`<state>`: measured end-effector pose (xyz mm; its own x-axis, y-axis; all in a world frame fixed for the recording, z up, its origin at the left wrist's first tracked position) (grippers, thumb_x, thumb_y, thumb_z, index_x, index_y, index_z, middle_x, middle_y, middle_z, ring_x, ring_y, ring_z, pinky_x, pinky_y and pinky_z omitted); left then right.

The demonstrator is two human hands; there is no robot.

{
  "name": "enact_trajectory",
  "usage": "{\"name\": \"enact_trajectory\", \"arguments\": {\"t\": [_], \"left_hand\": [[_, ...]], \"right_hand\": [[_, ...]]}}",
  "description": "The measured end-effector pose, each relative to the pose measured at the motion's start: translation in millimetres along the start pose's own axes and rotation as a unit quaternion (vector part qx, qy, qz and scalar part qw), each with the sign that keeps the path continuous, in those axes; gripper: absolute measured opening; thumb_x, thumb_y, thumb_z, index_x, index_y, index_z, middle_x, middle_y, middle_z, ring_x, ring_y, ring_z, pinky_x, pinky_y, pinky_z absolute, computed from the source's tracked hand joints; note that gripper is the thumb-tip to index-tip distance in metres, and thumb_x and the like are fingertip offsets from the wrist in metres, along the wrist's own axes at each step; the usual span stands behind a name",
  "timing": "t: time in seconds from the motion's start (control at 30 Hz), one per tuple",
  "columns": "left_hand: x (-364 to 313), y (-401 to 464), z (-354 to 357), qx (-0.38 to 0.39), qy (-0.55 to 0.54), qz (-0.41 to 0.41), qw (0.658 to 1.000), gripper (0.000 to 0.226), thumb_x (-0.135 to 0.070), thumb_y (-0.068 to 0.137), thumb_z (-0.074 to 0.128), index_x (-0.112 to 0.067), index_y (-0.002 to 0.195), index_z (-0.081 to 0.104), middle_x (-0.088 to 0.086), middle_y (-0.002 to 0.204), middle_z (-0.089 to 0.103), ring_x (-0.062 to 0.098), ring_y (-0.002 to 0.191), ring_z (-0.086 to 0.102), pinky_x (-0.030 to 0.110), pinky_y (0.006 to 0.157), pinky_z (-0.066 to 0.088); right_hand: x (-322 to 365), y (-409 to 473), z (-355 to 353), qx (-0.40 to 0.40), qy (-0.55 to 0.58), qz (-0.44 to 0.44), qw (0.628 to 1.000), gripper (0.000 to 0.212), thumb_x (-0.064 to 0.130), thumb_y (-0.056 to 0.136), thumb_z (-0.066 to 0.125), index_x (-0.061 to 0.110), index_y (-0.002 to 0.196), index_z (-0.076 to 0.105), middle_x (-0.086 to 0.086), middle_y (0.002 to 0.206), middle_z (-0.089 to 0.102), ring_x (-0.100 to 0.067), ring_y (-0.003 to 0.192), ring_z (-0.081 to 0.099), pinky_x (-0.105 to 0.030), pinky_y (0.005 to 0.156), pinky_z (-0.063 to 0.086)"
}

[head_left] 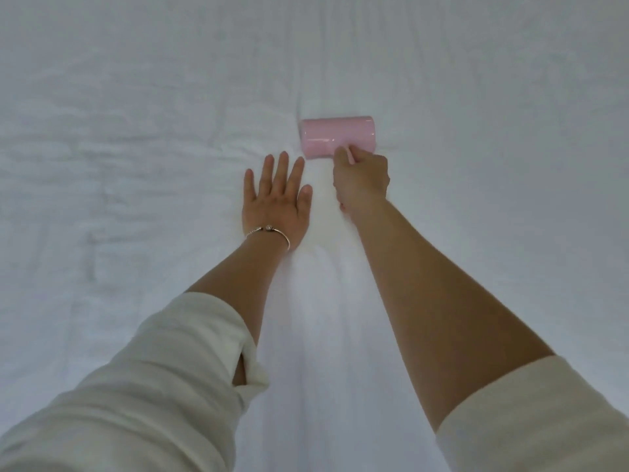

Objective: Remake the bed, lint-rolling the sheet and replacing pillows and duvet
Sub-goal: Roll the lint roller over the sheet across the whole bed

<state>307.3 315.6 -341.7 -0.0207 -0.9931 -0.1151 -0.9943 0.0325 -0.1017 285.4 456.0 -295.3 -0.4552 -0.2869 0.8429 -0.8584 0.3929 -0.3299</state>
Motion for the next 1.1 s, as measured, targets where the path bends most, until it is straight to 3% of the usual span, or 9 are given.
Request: {"name": "enact_trajectory", "arguments": {"t": [0.07, 0.13, 0.33, 0.47, 0.57, 0.87, 1.03, 1.1], "left_hand": [[-1.0, -0.5, -3.1, 0.009, 0.001, 0.000, 1.000, 0.057, -0.045, 0.099, -0.002, -0.028, 0.153, -0.010, -0.006, 0.161, -0.014, 0.016, 0.147, -0.015, 0.046, 0.118, -0.010], [-1.1, -4.8, -6.8, 0.017, -0.004, 0.005, 1.000, 0.058, -0.042, 0.100, 0.001, -0.023, 0.153, -0.008, -0.004, 0.161, -0.012, 0.016, 0.148, -0.013, 0.045, 0.119, -0.010], [2.8, -85.8, -11.1, 0.070, -0.016, 0.000, 0.997, 0.057, -0.041, 0.101, 0.006, -0.024, 0.153, -0.009, -0.003, 0.161, -0.013, 0.017, 0.148, -0.013, 0.041, 0.120, -0.007], [3.0, -180.8, -5.7, 0.072, -0.024, -0.013, 0.997, 0.058, -0.049, 0.099, 0.006, -0.032, 0.152, -0.010, -0.006, 0.161, -0.015, 0.017, 0.147, -0.016, 0.042, 0.119, -0.009], [-0.7, -249.0, 0.7, 0.080, -0.026, -0.022, 0.996, 0.058, -0.052, 0.098, 0.005, -0.035, 0.151, -0.014, -0.008, 0.159, -0.019, 0.017, 0.147, -0.018, 0.042, 0.119, -0.011], [-28.4, -414.1, 21.2, 0.092, -0.032, -0.009, 0.995, 0.055, -0.040, 0.101, 0.007, -0.035, 0.151, -0.015, -0.008, 0.159, -0.018, 0.016, 0.147, -0.018, 0.042, 0.119, -0.010], [-40.6, -505.0, 28.8, 0.092, -0.022, -0.008, 0.996, 0.054, -0.036, 0.102, 0.007, -0.029, 0.149, -0.020, -0.008, 0.159, -0.019, 0.016, 0.147, -0.017, 0.041, 0.119, -0.009], [-43.0, -535.9, 32.1, 0.097, -0.025, -0.001, 0.995, 0.053, -0.039, 0.099, -0.002, -0.029, 0.146, -0.024, -0.010, 0.156, -0.023, 0.015, 0.147, -0.018, 0.040, 0.119, -0.010]], "right_hand": [[-11.8, -15.7, -7.1, -0.001, 0.011, 0.013, 1.000, 0.049, 0.050, 0.077, 0.052, 0.032, 0.119, 0.068, -0.004, 0.100, 0.074, -0.033, 0.091, 0.069, -0.050, 0.087, 0.057], [-26.1, -36.9, -18.8, -0.002, 0.014, 0.028, 1.000, 0.057, 0.052, 0.075, 0.053, 0.030, 0.126, 0.065, -0.002, 0.098, 0.074, -0.031, 0.087, 0.067, -0.051, 0.088, 0.056], [-83.6, -130.7, -60.7, 0.007, 0.050, 0.085, 0.995, 0.044, 0.045, 0.082, 0.064, 0.034, 0.125, 0.065, 0.008, 0.078, 0.066, -0.018, 0.071, 0.059, -0.045, 0.086, 0.058], [-120.7, -212.6, -93.6, -0.013, 0.036, 0.092, 0.995, 0.037, 0.037, 0.085, 0.066, 0.034, 0.122, 0.068, 0.014, 0.065, 0.061, -0.012, 0.065, 0.057, -0.027, 0.068, 0.051], [-156.0, -275.0, -111.1, -0.031, 0.044, 0.114, 0.992, 0.033, 0.037, 0.083, 0.066, 0.041, 0.115, 0.070, 0.014, 0.056, 0.054, -0.008, 0.057, 0.050, -0.024, 0.060, 0.044], [-255.5, -452.6, -169.1, -0.040, 0.023, 0.147, 0.988, 0.035, 0.040, 0.085, 0.063, 0.054, 0.117, 0.064, 0.012, 0.060, 0.052, -0.008, 0.055, 0.046, -0.023, 0.056, 0.041], [-310.6, -546.2, -207.8, -0.032, 0.076, 0.161, 0.983, 0.031, 0.035, 0.088, 0.067, 0.049, 0.116, 0.066, 0.019, 0.058, 0.052, -0.003, 0.054, 0.046, -0.017, 0.060, 0.041], [-325.0, -571.9, -220.8, -0.028, 0.091, 0.159, 0.983, 0.032, 0.028, 0.088, 0.069, 0.042, 0.117, 0.069, 0.019, 0.056, 0.051, -0.001, 0.053, 0.046, -0.015, 0.060, 0.040]]}}
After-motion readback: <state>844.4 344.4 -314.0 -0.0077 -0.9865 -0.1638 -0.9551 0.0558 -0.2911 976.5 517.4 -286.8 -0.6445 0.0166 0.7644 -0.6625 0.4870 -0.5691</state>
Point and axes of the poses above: each hand's wrist, its own y-axis towards the middle knuckle, its own z-axis out of the palm, x = y × z, the point moved 6 cm from there along y, towards the middle knuckle
